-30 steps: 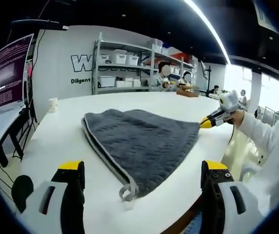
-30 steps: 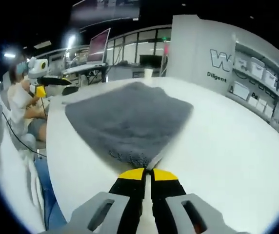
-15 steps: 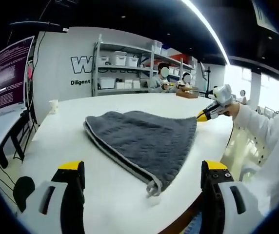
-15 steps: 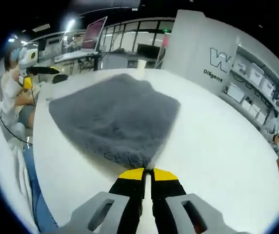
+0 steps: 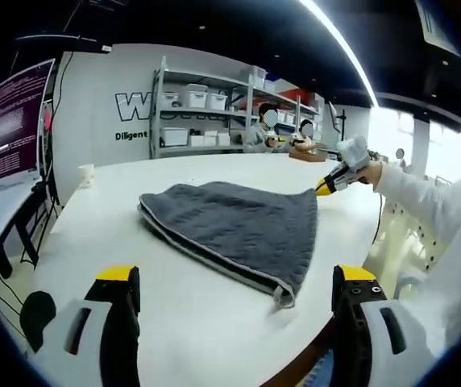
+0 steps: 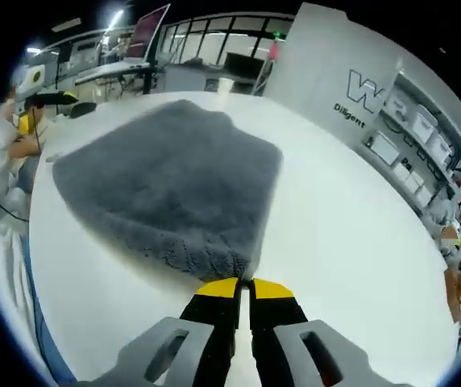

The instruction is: Open the folded towel by lifting each exposed corner and separating the folded layers until the towel lies flat within the target outline without major curled edges

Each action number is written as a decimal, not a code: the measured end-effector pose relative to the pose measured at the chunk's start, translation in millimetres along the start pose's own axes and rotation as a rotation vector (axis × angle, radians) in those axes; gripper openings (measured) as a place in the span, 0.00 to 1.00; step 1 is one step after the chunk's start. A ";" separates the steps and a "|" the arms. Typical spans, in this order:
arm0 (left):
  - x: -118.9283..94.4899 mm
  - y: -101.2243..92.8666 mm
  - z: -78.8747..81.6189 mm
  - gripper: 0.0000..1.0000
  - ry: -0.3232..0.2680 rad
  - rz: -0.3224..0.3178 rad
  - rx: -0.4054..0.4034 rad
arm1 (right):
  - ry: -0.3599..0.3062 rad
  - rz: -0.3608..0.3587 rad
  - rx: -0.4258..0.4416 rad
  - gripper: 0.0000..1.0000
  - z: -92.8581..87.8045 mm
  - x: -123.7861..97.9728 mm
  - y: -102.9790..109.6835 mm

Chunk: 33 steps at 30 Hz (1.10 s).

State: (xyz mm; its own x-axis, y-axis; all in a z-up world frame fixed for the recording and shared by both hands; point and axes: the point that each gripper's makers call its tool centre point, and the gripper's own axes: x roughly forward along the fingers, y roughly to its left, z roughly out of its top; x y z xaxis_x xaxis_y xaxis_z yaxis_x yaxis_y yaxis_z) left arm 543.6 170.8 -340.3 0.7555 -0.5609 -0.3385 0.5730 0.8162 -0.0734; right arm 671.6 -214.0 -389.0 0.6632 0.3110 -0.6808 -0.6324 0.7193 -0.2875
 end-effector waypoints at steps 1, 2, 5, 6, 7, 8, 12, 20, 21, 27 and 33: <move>0.0 0.3 0.0 0.98 0.000 0.000 0.000 | 0.010 -0.008 -0.001 0.00 -1.5 2.4 -5.1; 0.0 0.6 -0.1 0.98 0.001 0.001 0.000 | 0.016 -0.012 -0.001 0.00 -2.3 4.2 -7.9; -0.8 1.6 0.4 0.98 0.000 0.001 0.000 | 0.020 -0.012 0.002 0.00 -4.7 9.6 -15.6; -1.4 2.1 0.8 0.98 -0.001 0.002 0.001 | 0.022 -0.010 0.008 0.00 -5.9 11.5 -17.2; -1.9 2.0 0.5 0.98 -0.002 0.004 0.002 | 0.025 -0.012 0.012 0.00 -7.1 13.3 -18.9; -2.3 2.5 0.5 0.98 -0.002 0.006 0.003 | 0.029 -0.016 0.012 0.00 -8.0 14.9 -20.1; -3.2 3.9 0.2 0.98 -0.002 0.010 0.005 | 0.035 -0.036 0.017 0.00 -8.3 21.3 -28.6; -4.0 3.5 -0.5 0.98 -0.002 0.003 0.005 | 0.055 -0.076 0.000 0.00 -1.9 33.5 -45.9; -4.3 3.7 -0.6 0.98 -0.002 0.004 0.006 | 0.057 -0.078 -0.003 0.00 -0.8 35.2 -47.9; -5.5 4.0 -1.1 0.98 -0.004 0.006 0.005 | 0.079 -0.091 -0.026 0.00 1.3 46.0 -59.0; -5.5 3.5 -1.4 0.98 -0.003 0.003 0.004 | 0.110 -0.115 -0.040 0.00 0.7 55.8 -71.8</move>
State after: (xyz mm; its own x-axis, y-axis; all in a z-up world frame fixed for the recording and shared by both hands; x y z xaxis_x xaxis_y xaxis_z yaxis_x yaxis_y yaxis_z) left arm 541.0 176.9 -340.0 0.7581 -0.5591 -0.3355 0.5723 0.8172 -0.0685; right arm 754.3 -247.8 -405.9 0.6859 0.1560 -0.7108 -0.5716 0.7200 -0.3935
